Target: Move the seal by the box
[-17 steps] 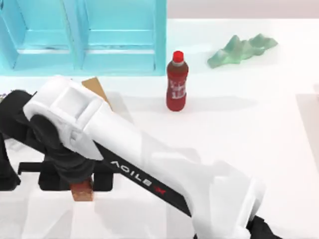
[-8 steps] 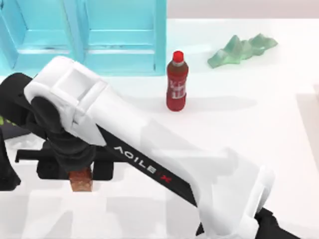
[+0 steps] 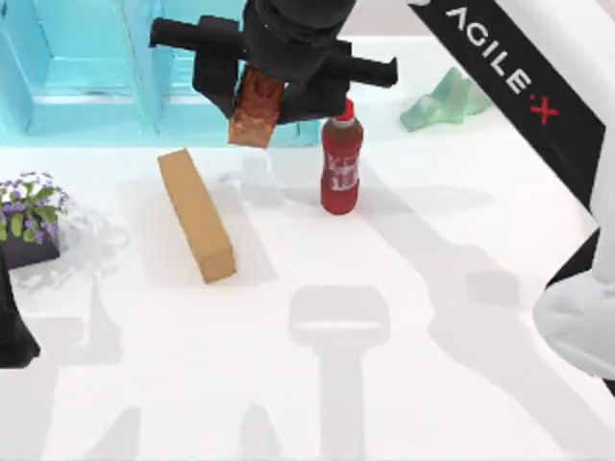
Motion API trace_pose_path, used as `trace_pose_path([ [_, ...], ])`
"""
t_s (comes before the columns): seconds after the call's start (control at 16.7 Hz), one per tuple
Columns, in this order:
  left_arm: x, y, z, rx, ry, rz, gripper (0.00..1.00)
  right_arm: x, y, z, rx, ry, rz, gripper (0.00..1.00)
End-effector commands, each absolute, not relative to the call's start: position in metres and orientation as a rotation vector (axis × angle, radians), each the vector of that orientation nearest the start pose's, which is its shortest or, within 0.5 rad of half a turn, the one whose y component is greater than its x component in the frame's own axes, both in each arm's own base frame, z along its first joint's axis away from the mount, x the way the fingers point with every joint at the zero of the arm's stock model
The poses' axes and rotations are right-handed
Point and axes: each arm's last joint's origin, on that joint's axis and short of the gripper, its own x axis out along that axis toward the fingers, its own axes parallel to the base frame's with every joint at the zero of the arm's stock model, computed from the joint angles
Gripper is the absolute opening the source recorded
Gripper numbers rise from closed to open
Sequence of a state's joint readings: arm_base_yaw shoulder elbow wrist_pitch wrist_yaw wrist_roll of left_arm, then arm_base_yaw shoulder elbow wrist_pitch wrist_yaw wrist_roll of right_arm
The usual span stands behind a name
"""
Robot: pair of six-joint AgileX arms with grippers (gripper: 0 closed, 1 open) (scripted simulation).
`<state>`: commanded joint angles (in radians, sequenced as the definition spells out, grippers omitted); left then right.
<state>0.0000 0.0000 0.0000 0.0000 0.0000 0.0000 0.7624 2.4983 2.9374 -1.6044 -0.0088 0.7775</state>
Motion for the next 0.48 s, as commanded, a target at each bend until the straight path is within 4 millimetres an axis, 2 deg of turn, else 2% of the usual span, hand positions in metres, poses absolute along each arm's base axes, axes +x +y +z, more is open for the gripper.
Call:
trace_pose_path([
  [0.12, 0.106, -0.001, 0.16, 0.0, 0.0, 0.0, 1.0, 0.357, 0.282, 0.352, 0.218, 1.23, 0.23, 0.0],
  [0.24, 0.106, -0.001, 0.16, 0.0, 0.0, 0.0, 1.0, 0.374, 0.231, 0.362, 0.192, 1.202, 0.208, 0.0],
  [0.36, 0.106, -0.001, 0.16, 0.0, 0.0, 0.0, 1.0, 0.387, 0.183, 0.357, 0.152, 1.21, 0.168, 0.0],
  [0.48, 0.106, -0.001, 0.16, 0.0, 0.0, 0.0, 1.0, 0.395, 0.137, 0.34, 0.108, 1.25, 0.121, 0.0],
])
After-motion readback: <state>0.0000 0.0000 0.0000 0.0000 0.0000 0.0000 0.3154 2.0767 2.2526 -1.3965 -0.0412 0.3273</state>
